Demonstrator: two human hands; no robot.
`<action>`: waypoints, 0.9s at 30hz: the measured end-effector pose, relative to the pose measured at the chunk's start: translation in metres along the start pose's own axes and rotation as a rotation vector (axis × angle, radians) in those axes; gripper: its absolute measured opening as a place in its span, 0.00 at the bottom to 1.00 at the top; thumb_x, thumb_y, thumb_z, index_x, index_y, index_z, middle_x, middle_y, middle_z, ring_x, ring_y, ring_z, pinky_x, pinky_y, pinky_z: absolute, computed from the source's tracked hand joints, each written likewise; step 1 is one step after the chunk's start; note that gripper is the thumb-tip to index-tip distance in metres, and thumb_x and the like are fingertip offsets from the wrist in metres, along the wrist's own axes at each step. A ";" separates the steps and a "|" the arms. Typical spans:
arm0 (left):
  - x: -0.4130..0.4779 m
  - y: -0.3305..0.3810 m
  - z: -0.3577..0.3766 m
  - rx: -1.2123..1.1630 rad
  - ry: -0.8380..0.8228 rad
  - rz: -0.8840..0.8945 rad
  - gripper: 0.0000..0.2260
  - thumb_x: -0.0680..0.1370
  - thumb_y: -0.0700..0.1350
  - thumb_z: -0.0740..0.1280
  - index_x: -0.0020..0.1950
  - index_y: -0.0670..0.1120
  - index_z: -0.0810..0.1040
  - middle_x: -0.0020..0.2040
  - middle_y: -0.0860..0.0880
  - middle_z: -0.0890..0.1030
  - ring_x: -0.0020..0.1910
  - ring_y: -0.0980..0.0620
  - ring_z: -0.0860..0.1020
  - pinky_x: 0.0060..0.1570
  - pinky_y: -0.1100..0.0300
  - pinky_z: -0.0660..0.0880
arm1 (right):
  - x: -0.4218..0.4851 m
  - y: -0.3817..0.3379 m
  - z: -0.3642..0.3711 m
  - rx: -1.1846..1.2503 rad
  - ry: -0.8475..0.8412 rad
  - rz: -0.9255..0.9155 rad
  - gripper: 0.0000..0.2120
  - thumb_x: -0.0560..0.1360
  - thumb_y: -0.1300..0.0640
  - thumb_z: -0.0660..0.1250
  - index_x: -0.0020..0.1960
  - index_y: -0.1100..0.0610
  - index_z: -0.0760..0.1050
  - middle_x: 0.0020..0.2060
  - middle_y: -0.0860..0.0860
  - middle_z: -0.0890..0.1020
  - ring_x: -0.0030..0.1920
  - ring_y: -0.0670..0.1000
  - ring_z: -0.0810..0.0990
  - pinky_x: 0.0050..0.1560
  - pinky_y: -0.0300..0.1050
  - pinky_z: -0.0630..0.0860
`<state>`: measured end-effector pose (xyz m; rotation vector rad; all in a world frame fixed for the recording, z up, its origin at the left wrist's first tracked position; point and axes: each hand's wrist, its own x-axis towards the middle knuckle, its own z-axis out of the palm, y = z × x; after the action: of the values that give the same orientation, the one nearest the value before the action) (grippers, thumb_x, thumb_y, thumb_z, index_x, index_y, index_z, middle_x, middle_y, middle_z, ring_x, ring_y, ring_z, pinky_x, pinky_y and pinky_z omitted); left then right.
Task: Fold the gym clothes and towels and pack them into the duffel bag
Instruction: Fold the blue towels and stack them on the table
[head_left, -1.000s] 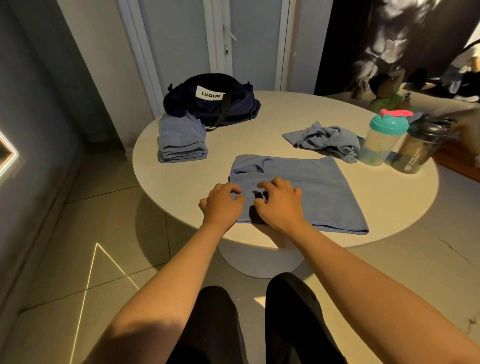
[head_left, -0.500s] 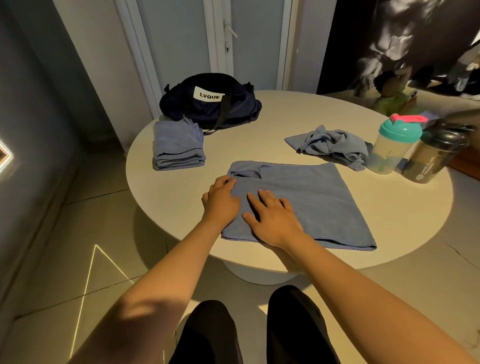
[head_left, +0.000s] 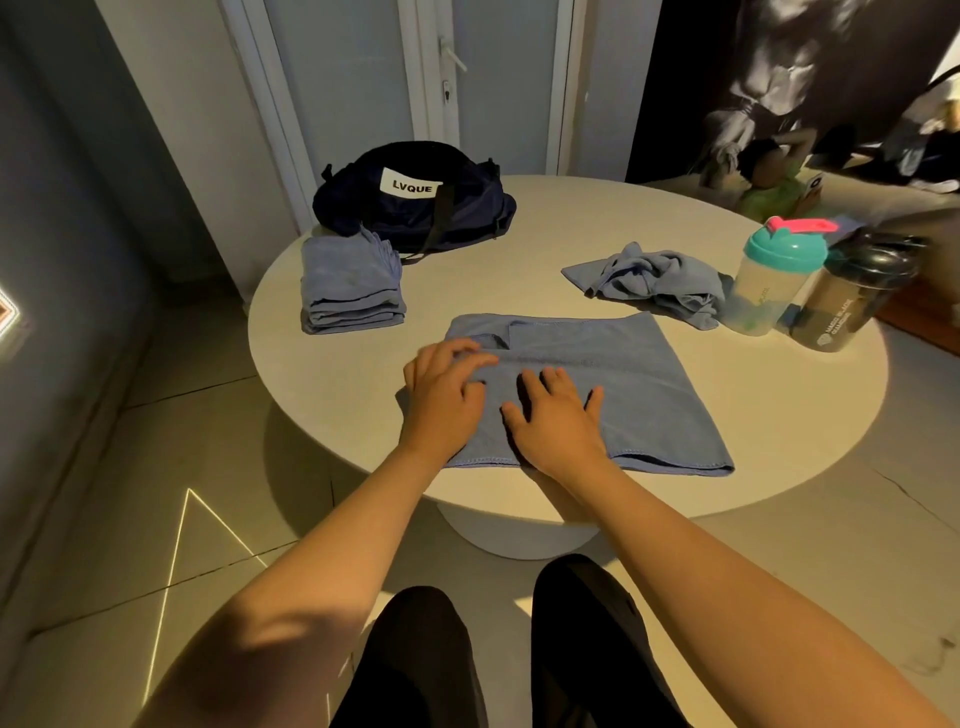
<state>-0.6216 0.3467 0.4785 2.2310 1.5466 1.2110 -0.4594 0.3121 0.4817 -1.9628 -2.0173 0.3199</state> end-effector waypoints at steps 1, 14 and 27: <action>-0.008 0.006 -0.002 0.014 -0.068 0.081 0.16 0.79 0.40 0.63 0.60 0.56 0.82 0.61 0.56 0.78 0.62 0.53 0.70 0.62 0.58 0.62 | -0.003 0.001 -0.002 0.052 0.075 -0.052 0.23 0.84 0.49 0.56 0.77 0.55 0.64 0.75 0.57 0.65 0.78 0.58 0.57 0.75 0.66 0.44; -0.050 0.040 0.014 0.069 -0.357 0.187 0.13 0.80 0.54 0.66 0.63 0.55 0.79 0.63 0.55 0.77 0.62 0.53 0.71 0.68 0.56 0.62 | -0.066 0.065 -0.024 0.227 0.216 -0.068 0.12 0.77 0.56 0.65 0.59 0.52 0.82 0.53 0.51 0.79 0.55 0.53 0.75 0.57 0.49 0.72; -0.054 0.035 0.011 -0.012 -0.331 0.128 0.07 0.84 0.51 0.61 0.53 0.53 0.79 0.52 0.56 0.80 0.50 0.53 0.75 0.54 0.55 0.73 | -0.084 0.077 -0.018 0.212 0.274 -0.071 0.10 0.80 0.59 0.63 0.57 0.55 0.81 0.48 0.47 0.75 0.52 0.49 0.72 0.50 0.39 0.65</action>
<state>-0.5961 0.2887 0.4626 2.4037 1.2847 0.8200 -0.3801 0.2299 0.4651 -1.7010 -1.7951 0.2243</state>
